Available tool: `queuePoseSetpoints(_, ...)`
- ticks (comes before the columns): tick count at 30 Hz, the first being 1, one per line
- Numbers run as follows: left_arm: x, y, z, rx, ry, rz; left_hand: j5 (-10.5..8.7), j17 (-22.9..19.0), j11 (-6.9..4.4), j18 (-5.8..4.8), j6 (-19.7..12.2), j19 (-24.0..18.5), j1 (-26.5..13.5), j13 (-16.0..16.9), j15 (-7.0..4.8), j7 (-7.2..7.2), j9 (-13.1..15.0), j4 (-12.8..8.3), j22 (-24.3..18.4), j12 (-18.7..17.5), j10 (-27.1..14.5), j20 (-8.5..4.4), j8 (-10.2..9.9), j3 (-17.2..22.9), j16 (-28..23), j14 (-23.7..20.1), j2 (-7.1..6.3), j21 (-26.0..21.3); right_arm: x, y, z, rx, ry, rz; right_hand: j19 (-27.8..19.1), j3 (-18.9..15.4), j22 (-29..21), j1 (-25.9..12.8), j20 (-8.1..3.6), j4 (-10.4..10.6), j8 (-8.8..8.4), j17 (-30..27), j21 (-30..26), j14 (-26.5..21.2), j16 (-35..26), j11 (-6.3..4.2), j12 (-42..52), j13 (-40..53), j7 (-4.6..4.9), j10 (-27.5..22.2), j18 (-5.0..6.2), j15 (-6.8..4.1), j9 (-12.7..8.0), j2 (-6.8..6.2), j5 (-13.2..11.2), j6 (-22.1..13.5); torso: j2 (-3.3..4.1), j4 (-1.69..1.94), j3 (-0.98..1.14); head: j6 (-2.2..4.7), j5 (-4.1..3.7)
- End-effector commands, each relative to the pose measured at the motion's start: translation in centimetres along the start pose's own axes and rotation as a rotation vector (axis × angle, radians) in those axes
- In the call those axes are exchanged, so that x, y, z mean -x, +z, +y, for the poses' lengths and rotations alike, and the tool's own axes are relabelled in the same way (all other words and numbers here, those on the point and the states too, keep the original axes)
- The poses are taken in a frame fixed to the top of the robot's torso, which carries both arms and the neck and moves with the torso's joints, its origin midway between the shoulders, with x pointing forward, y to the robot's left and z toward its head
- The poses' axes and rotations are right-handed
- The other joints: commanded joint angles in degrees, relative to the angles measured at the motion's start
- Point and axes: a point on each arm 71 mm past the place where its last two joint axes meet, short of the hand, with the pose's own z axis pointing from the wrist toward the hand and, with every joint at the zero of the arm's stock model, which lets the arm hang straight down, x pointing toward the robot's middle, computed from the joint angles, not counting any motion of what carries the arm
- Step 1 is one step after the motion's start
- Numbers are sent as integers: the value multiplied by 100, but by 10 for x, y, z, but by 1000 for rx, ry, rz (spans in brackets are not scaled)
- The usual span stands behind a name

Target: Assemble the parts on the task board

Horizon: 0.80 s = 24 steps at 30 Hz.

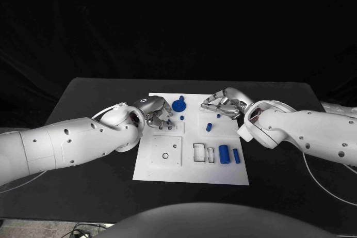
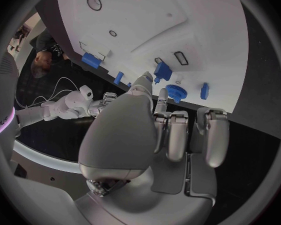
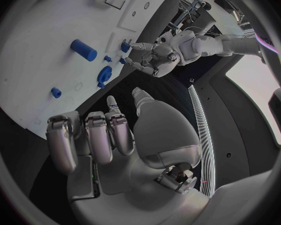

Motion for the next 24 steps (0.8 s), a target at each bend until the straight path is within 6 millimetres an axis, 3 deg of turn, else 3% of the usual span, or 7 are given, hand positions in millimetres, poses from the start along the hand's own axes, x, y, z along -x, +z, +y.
queuePoseSetpoints(1, -3, 1, -1, 4, 9, 24, -18, 1508, -4, -42, 24, 603, -31, 1504, 10, 4, -8, -5, 1509, -9, 606, 44, 3, 44, 15, 595, -28, 14, -2, 0, 0, -1, -9, 18, 589, -6, 1508, -13, 25, 19, 28, 1508, 26, 598, 23, 13, 23, 1507, 56, 595, -82, 29, 7, 27, -19, 19, -4, 1, 3, 0, -1)
queuePoseSetpoints(24, -4, 0, 4, 35, 17, 55, -26, 1508, 2, -42, -5, 603, -124, 1504, 7, 17, -97, -2, 1509, -9, 606, 38, -43, 17, 15, 595, -78, 14, -2, 0, -1, -9, -7, 26, 589, -6, 1508, -13, 25, 19, 28, 1508, 26, 598, 23, 13, 23, 1507, 56, 595, -82, 29, 7, 27, -19, 19, -3, 3, 0, 0, -20)
